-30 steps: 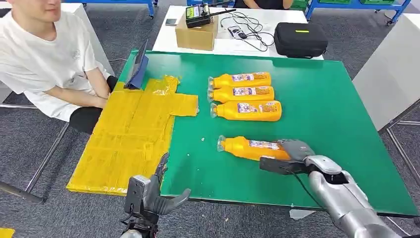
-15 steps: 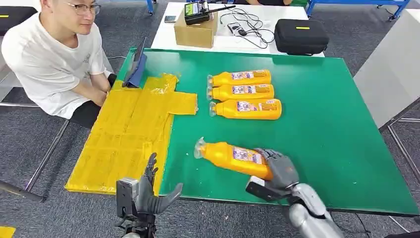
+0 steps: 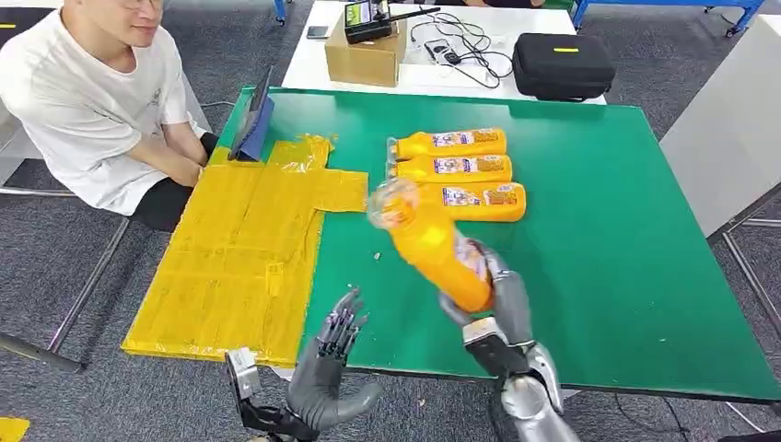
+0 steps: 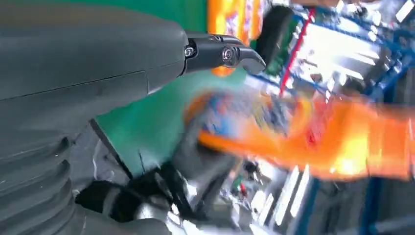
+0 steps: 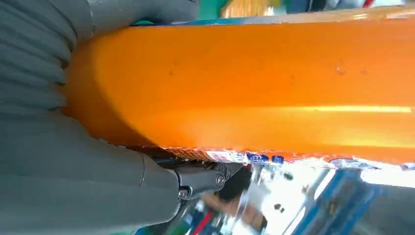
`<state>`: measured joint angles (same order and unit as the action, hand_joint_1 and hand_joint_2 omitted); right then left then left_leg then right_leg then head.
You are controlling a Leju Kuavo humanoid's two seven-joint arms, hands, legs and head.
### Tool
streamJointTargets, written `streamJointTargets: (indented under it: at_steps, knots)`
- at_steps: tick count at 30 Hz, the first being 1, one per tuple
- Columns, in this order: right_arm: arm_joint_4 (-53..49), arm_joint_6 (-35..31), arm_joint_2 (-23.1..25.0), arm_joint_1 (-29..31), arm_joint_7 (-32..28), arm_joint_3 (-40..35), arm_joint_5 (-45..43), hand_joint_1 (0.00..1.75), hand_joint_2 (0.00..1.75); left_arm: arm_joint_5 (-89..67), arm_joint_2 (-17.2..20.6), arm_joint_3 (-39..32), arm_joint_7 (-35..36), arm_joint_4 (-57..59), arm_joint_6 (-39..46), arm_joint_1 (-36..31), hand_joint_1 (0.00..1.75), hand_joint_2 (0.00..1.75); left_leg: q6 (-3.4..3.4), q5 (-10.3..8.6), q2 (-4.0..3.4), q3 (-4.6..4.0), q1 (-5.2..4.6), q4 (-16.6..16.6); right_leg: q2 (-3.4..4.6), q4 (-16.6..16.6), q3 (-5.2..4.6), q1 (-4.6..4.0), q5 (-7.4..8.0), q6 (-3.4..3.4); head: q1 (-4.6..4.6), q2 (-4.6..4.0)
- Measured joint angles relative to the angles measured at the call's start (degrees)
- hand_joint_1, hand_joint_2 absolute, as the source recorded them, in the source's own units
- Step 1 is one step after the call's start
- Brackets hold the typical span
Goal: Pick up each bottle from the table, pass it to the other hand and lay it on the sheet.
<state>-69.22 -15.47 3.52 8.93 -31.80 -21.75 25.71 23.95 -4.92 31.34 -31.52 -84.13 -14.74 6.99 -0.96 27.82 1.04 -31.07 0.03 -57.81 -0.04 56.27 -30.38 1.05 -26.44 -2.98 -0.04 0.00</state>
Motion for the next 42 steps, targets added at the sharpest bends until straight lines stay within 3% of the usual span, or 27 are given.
streamJointTargets:
  at_steps: [8, 15, 26, 27, 28, 34, 36, 37, 42]
  knots:
    - [6.7, 3.9, 4.7, 1.1, -0.3, -11.6, 2.3, 1.75, 1.75, -5.4, 0.7, -0.4, -3.0, -0.9, 1.7, 0.2, 0.0, 1.75, 0.07, -0.05, 0.0, -0.2, 0.07, 0.0, 0.0, 0.0, -0.22, -0.06, -0.01, 0.01, 0.0, 0.0]
    - [7.2, 3.4, 5.2, -0.6, -2.7, -19.1, 1.2, 1.75, 1.75, -4.2, 0.0, -2.9, -1.0, -1.9, 5.7, -0.1, 0.0, 1.75, 0.07, -0.05, 0.04, -0.31, 0.03, 0.0, -0.01, 0.0, -0.3, -0.01, -0.01, 0.01, 0.02, 0.0]
    - [5.7, 2.9, 4.8, -0.7, -1.5, -22.0, 0.9, 1.75, 1.75, -6.8, -0.9, -4.0, -1.6, -3.9, 9.7, 0.3, 0.0, 1.75, 0.06, -0.05, 0.0, -0.31, 0.04, 0.0, 0.0, 0.0, -0.35, -0.03, 0.0, 0.01, 0.0, 0.0]
    - [5.7, 2.9, 4.8, -0.5, -1.1, -22.1, 1.3, 1.36, 1.75, -7.1, -0.9, -4.0, -1.7, -4.1, 9.9, 0.4, 1.61, 1.75, 0.06, -0.05, 0.0, -0.31, 0.04, 0.0, 0.0, 0.0, -0.35, -0.03, 0.0, 0.01, 0.02, 0.0]
    - [5.7, 2.9, 4.8, -0.4, -0.7, -22.3, 1.5, 0.09, 1.75, -7.4, -0.9, -4.1, -1.7, -4.4, 9.9, 0.5, 1.75, 1.75, 0.06, -0.05, -0.01, -0.32, 0.05, 0.0, 0.0, 0.0, -0.36, -0.03, 0.0, 0.01, 0.02, 0.0]
    - [5.7, 2.6, 4.5, 0.1, 0.1, -23.3, 2.4, 0.09, 1.75, -1.9, -0.9, -5.5, -0.3, -5.0, 4.5, 0.5, 1.75, 1.75, 0.06, -0.05, -0.02, -0.33, 0.04, 0.0, 0.0, 0.0, -0.37, -0.02, 0.0, 0.01, 0.0, 0.0]
    - [5.7, 2.6, 4.4, 0.1, 0.1, -23.4, 2.5, 0.09, 1.75, -1.3, -0.9, -5.7, -0.2, -5.0, 4.1, 0.5, 1.75, 1.75, 0.06, -0.05, -0.03, -0.33, 0.04, 0.0, 0.01, 0.0, -0.37, -0.03, 0.0, 0.01, 0.04, 0.0]
    - [5.7, 2.6, 4.4, 0.1, 0.1, -23.5, 2.5, 0.0, 1.75, -1.3, -0.9, -5.8, -0.2, -5.0, 4.0, 0.5, 1.75, 1.75, 0.06, -0.05, -0.02, -0.33, 0.04, 0.0, 0.0, 0.0, -0.37, -0.02, 0.0, 0.01, 0.0, 0.0]
    - [5.7, 2.0, 4.4, 0.1, -0.2, -23.6, 2.5, 0.0, 1.75, -1.1, -0.9, -6.1, -0.1, -5.1, 3.3, 0.3, 1.75, 1.75, 0.06, -0.05, -0.02, -0.33, 0.04, 0.0, 0.0, 0.0, -0.38, -0.03, 0.0, 0.01, 0.02, 0.0]
